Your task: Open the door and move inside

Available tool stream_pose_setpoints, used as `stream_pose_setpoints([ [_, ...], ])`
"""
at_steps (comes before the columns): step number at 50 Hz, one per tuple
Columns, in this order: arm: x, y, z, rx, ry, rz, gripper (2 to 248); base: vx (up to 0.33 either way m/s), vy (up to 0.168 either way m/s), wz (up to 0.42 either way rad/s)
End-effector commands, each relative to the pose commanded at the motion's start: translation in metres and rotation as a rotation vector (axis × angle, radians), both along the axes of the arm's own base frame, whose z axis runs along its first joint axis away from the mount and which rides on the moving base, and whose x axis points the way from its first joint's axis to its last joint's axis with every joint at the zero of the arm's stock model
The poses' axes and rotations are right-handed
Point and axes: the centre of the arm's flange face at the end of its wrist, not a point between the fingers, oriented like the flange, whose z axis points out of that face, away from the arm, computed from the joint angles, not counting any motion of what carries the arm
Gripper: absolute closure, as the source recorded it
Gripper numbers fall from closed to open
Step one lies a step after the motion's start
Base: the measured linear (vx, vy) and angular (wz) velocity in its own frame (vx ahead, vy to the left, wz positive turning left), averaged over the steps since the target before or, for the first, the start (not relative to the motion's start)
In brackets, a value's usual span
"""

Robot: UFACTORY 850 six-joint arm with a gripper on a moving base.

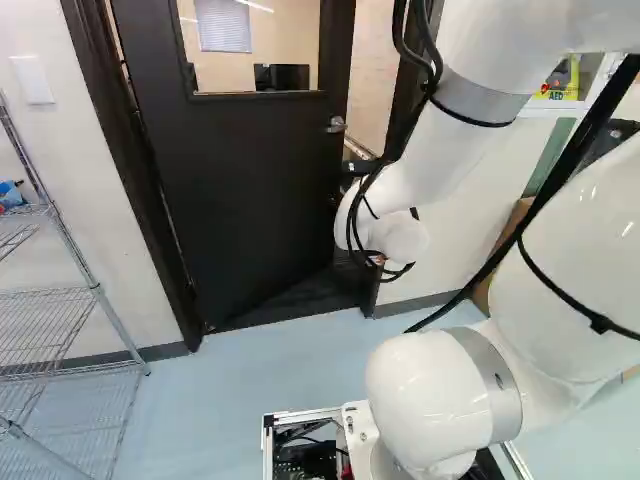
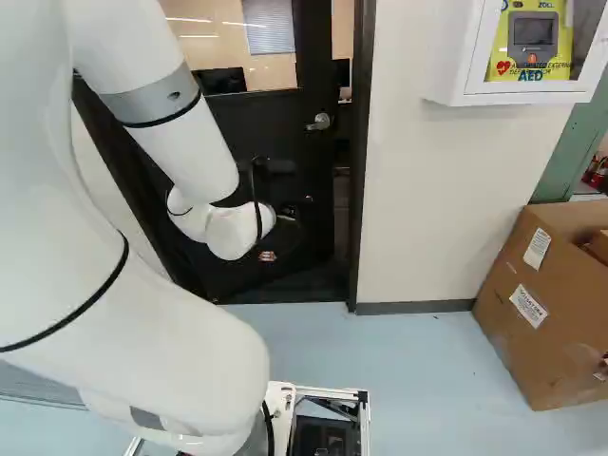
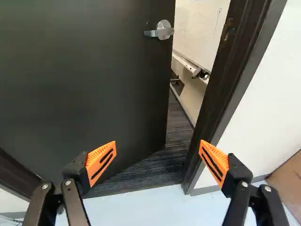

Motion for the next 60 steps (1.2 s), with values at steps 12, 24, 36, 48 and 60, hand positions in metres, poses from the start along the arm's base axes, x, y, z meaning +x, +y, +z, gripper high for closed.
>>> stream_pose_setpoints([
  [12, 0.0000, 0.0000, 0.0000, 0.000, 0.000, 0.000, 3, 0.000, 0.000, 0.000],
  [24, 0.0000, 0.0000, 0.0000, 0.000, 0.000, 0.000, 3, 0.000, 0.000, 0.000],
  [36, 0.0000, 0.0000, 0.0000, 0.000, 0.000, 0.000, 3, 0.052, 0.038, 0.172],
  [48, 0.0000, 0.0000, 0.0000, 0.000, 0.000, 0.000, 3, 0.085, 0.063, 0.281],
  [60, 0.0000, 0.0000, 0.0000, 0.000, 0.000, 0.000, 3, 0.095, 0.066, 0.263],
])
